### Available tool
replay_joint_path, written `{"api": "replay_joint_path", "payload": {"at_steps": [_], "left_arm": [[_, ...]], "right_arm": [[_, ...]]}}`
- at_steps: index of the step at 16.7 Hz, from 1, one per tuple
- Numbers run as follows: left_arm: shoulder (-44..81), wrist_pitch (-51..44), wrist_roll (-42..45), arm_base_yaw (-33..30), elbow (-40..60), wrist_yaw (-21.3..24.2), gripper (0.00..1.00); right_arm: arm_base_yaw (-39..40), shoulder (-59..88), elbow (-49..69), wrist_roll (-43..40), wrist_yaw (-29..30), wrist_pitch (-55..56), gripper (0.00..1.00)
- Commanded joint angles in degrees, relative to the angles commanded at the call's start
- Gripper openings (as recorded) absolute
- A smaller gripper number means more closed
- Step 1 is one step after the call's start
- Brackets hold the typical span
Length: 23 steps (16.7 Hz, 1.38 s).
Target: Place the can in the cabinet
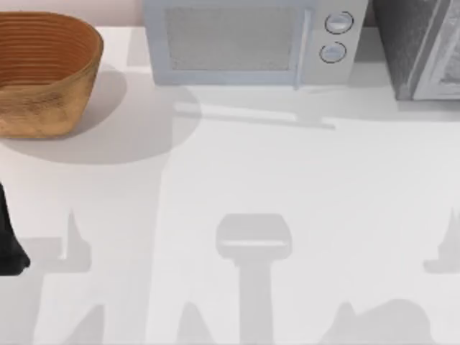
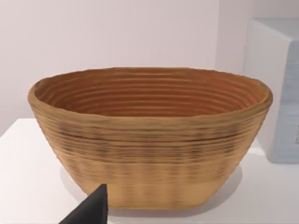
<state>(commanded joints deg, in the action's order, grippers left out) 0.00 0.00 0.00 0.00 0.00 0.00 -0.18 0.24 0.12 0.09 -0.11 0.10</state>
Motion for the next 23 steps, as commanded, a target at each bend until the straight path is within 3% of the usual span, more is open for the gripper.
{"api": "replay_joint_path", "payload": {"at_steps": [3,7,23], "left_arm": [[0.0,0.0,0.0,0.0,0.0,0.0,1.0],[0.0,0.0,0.0,0.0,0.0,0.0,1.0],[0.0,0.0,0.0,0.0,0.0,0.0,1.0]], "right_arm": [[0.14,1.64,1.83,0.01,0.36,-0.45,0.0],[1.25,10.85,12.71,0.11,1.97,-3.26,0.0],[9.89,69.95,91.96,0.79,10.42,-22.32,0.0]]}}
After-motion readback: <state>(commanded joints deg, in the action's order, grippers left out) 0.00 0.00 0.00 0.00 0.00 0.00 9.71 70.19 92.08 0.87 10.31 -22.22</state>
